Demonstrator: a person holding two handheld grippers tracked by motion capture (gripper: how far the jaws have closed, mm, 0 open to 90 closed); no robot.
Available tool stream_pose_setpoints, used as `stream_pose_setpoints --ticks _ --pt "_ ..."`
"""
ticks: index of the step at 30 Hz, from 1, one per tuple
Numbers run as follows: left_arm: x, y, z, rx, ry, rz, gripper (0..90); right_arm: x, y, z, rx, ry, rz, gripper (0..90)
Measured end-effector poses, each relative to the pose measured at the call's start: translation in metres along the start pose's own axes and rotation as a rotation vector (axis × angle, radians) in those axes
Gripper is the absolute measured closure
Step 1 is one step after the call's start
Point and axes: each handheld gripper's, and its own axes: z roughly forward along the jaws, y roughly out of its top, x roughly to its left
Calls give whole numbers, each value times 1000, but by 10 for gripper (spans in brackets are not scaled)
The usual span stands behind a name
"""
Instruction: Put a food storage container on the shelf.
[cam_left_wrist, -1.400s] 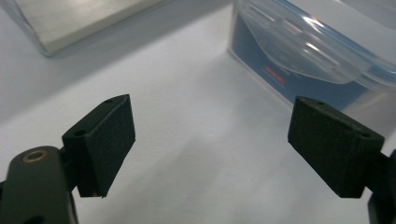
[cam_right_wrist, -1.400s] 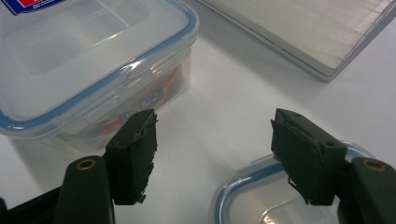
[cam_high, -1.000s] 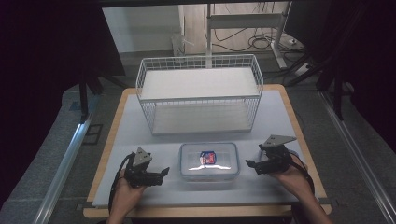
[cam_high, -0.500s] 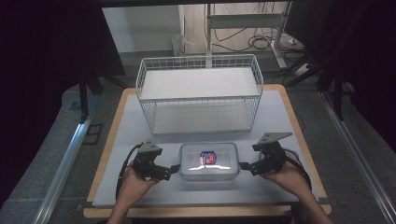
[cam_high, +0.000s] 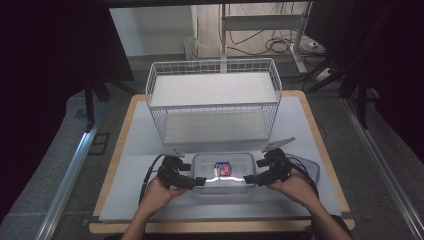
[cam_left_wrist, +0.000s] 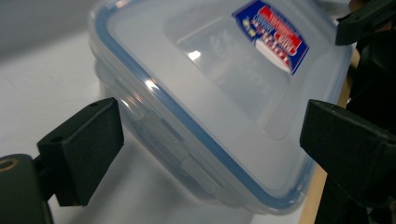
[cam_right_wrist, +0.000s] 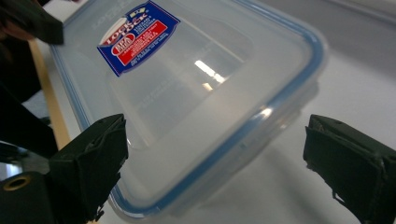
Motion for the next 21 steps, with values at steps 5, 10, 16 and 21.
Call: stream_pose_setpoints --ticks 5,10,16,21 --pt "7 -1 4 -2 -61 -56 68 -4 3 10 28 70 72 52" --pt "4 -1 4 11 -48 -61 59 -7 3 10 44 88 110 86" --pt "3 -5 -3 -1 -52 -64 135 -4 -4 1 25 102 123 188" --pt "-1 -10 -9 -4 -53 -44 170 -1 -7 -2 20 107 125 227"
